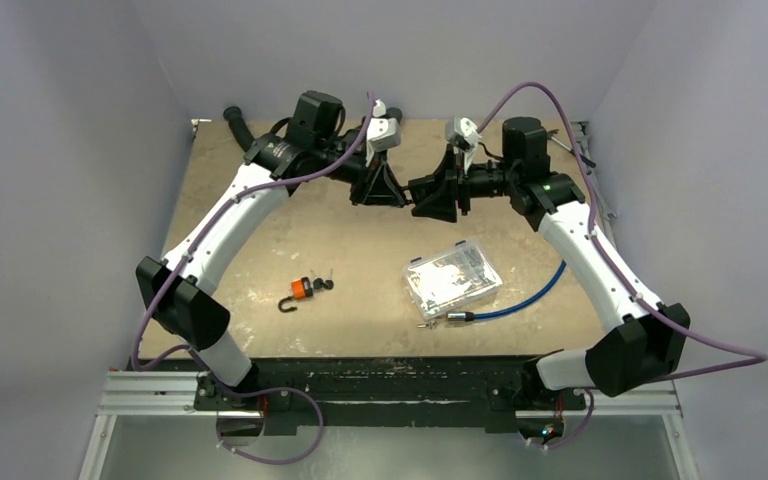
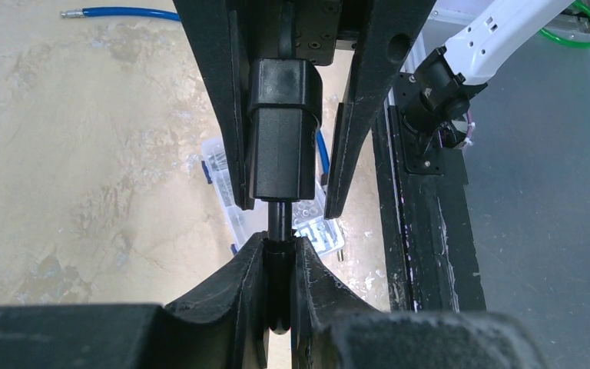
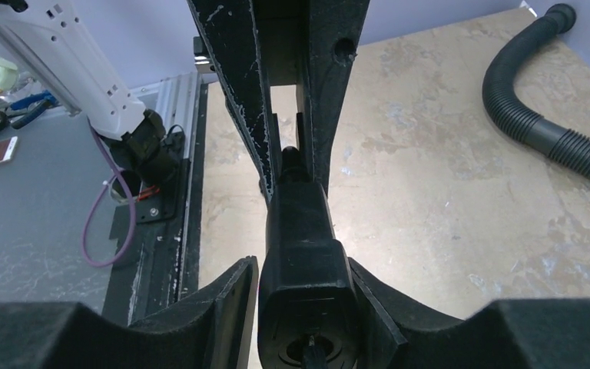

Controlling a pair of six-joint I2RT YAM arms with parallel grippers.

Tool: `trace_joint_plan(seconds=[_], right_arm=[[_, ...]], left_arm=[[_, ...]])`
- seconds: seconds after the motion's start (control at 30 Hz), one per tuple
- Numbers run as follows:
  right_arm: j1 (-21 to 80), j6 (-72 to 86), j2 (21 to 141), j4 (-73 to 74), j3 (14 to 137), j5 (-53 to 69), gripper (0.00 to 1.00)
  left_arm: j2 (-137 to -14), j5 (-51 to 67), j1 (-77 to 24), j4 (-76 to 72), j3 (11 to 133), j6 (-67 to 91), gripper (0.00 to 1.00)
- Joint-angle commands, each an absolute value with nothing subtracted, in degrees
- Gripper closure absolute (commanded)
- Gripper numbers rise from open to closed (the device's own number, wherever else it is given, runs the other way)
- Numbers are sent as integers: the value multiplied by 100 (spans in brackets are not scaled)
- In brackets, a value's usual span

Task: Lock with the key
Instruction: Lock the lock.

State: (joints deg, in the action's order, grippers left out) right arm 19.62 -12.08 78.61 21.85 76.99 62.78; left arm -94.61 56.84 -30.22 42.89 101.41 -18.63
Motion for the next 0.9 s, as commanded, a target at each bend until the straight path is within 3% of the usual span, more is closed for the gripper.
trace_joint_plan(seconds=[0.0, 0.23, 0.67, 0.77, 0.87], right_arm=[[2103, -1693, 7860, 2693, 7901, 6583, 53], [2162, -2227, 7995, 3294, 8048, 6618, 60], [2183, -1848, 8139, 3180, 8168, 6970, 62], [2180, -1656, 8130, 3040, 8151, 6931, 73], [2188, -1371, 8139, 2789, 8154, 6921, 99]], left_arm=[[-9427, 5971, -3100, 3946, 10569, -1964, 100], [-9490, 5933, -3126, 3979, 10648, -2024, 100], [-9569, 5593, -3252, 4544, 10815, -2783, 100], [-9571, 5550, -3251, 4559, 10774, -2785, 100], [-9541, 5493, -3243, 4521, 10710, -2734, 100]])
